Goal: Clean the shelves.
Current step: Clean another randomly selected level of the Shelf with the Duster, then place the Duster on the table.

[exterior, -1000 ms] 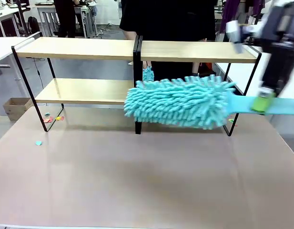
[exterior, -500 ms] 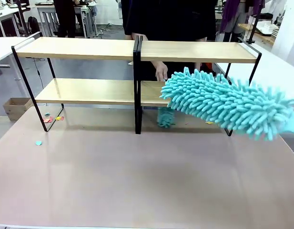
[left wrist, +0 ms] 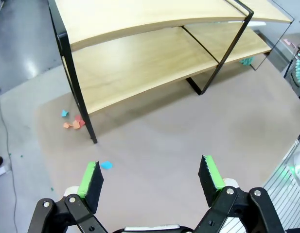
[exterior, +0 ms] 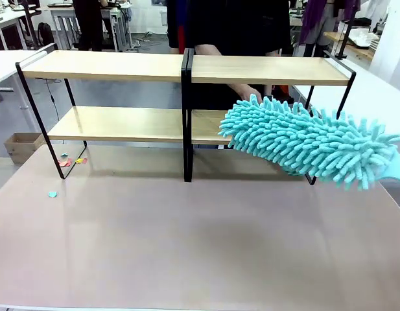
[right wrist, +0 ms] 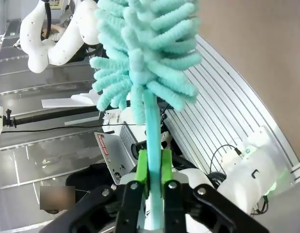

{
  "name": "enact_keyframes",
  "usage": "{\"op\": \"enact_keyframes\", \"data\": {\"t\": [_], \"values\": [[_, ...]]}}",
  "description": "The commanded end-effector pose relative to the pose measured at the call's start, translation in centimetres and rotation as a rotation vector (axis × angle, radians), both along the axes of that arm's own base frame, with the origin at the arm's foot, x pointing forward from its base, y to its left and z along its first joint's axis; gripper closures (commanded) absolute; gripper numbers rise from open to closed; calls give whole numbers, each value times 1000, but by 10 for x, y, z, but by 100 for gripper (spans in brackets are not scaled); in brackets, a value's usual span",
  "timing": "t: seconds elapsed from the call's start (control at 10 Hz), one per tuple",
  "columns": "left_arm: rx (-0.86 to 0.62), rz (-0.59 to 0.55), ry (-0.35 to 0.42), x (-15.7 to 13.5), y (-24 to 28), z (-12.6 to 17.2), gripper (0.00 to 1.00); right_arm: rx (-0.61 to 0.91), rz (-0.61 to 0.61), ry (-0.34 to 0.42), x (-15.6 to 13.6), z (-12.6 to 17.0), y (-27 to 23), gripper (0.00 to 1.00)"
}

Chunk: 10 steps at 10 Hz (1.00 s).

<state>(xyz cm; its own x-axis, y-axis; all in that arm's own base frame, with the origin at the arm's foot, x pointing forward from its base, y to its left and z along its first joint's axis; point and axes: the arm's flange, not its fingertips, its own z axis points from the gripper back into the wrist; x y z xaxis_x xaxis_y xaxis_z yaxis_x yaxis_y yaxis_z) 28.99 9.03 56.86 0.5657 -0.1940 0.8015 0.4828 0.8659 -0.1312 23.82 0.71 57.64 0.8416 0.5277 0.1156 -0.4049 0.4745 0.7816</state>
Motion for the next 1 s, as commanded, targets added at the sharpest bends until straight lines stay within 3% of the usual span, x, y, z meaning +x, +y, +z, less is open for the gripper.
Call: {"op": "enact_keyframes", "data": {"t": [0.0,0.8,0.9], "values": [[-4,-3,0,1,0,-1,0,13,9,-8,0,2,-1,88],[-4,-3,0,1,0,-1,0,0,-1,0,0,0,0,88],[-4,-3,0,1,0,-1,0,7,172,20,25,-7,0,88]]}}
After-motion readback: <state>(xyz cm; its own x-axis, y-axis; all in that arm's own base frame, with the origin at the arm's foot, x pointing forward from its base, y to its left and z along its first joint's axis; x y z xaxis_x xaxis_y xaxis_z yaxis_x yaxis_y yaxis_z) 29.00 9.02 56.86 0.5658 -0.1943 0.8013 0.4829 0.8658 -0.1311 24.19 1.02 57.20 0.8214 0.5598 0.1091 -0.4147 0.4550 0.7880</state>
